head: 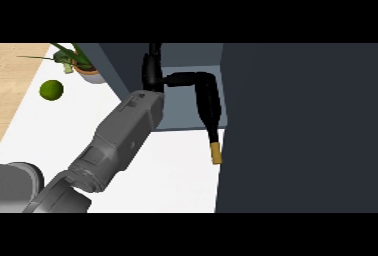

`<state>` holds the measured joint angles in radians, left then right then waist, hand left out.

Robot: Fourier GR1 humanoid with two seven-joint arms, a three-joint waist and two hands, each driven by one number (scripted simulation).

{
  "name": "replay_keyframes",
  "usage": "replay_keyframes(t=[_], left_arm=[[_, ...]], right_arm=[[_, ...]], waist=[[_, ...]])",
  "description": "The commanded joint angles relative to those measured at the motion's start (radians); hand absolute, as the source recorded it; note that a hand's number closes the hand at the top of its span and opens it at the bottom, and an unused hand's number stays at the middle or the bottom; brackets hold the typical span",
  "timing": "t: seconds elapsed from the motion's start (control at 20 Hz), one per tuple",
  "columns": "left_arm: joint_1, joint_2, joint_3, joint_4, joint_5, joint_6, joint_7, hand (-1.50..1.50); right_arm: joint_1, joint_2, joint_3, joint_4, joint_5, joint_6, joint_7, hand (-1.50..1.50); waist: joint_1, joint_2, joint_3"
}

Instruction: Pick up the wine, place it into the cabinet and close the cabinet

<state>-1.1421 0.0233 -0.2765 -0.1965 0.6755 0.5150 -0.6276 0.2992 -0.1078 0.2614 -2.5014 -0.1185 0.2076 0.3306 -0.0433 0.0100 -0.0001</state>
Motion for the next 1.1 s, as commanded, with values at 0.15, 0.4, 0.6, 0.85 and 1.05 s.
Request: replay_keyframes(t=[0.15, 0.4, 0.6, 0.85, 1.05], left_arm=[[0.068, -0.006, 0.009, -0.129, -0.011, -0.040, -0.051, -1.50], [0.126, 0.013, -0.004, -0.251, -0.013, -0.064, 0.007, -1.50], [0.211, -0.012, -0.051, -0.394, -0.041, -0.024, 0.022, -1.50], [0.366, 0.018, -0.111, -0.584, -0.065, -0.018, 0.076, -1.50], [0.464, -0.005, -0.161, -0.755, -0.077, 0.009, 0.094, -1.50]], right_arm=[[0.063, -0.024, -0.048, -0.183, -0.126, -0.005, 0.087, -1.50], [0.077, -0.018, -0.031, -0.209, -0.095, -0.025, 0.100, -1.50], [0.093, -0.007, -0.013, -0.207, -0.082, -0.028, 0.084, -1.50], [0.055, 0.004, 0.031, -0.203, -0.025, -0.051, 0.097, -1.50], [0.057, -0.019, -0.024, -0.222, -0.073, -0.053, 0.113, -1.50]], waist=[[0.039, -0.017, 0.000], [0.052, -0.023, 0.000], [0.059, -0.027, 0.000], [0.068, -0.027, -0.001], [0.063, -0.026, 0.000]])
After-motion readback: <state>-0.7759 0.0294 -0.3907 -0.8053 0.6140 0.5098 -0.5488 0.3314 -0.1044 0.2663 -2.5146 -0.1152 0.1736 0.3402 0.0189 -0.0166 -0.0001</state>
